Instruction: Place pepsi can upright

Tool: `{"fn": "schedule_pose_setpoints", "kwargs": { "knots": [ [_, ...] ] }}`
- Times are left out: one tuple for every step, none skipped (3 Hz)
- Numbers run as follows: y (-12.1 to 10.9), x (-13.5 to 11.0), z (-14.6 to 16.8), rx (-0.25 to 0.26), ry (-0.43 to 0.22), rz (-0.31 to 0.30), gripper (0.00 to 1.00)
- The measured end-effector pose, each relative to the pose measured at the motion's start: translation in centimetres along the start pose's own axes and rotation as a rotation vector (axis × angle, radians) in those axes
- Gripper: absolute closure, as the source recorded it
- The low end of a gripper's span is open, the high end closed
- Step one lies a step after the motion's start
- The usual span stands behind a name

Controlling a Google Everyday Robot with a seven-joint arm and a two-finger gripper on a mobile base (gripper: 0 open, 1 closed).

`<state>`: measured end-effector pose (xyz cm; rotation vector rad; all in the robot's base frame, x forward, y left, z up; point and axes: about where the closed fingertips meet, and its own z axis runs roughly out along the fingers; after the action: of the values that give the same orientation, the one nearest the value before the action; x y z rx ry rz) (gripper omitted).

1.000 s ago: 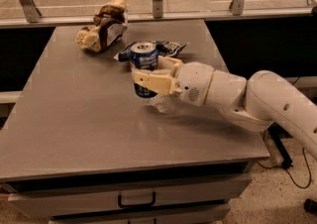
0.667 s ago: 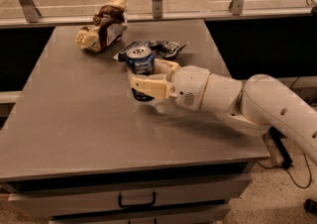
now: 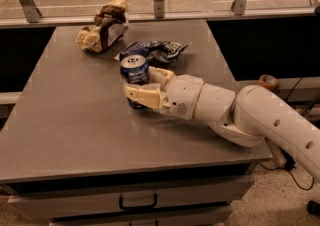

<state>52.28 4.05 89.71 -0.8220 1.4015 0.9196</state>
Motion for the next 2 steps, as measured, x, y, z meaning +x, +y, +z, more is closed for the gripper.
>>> {"fn": "schedule_pose_setpoints", "kwargs": {
  "knots": [
    [0.23,0.68,0.13,0.005,0.006,-0.002,0.58],
    [0.43,1.11,0.14,0.01,0.047,-0.022,0.36]
  ]
}}
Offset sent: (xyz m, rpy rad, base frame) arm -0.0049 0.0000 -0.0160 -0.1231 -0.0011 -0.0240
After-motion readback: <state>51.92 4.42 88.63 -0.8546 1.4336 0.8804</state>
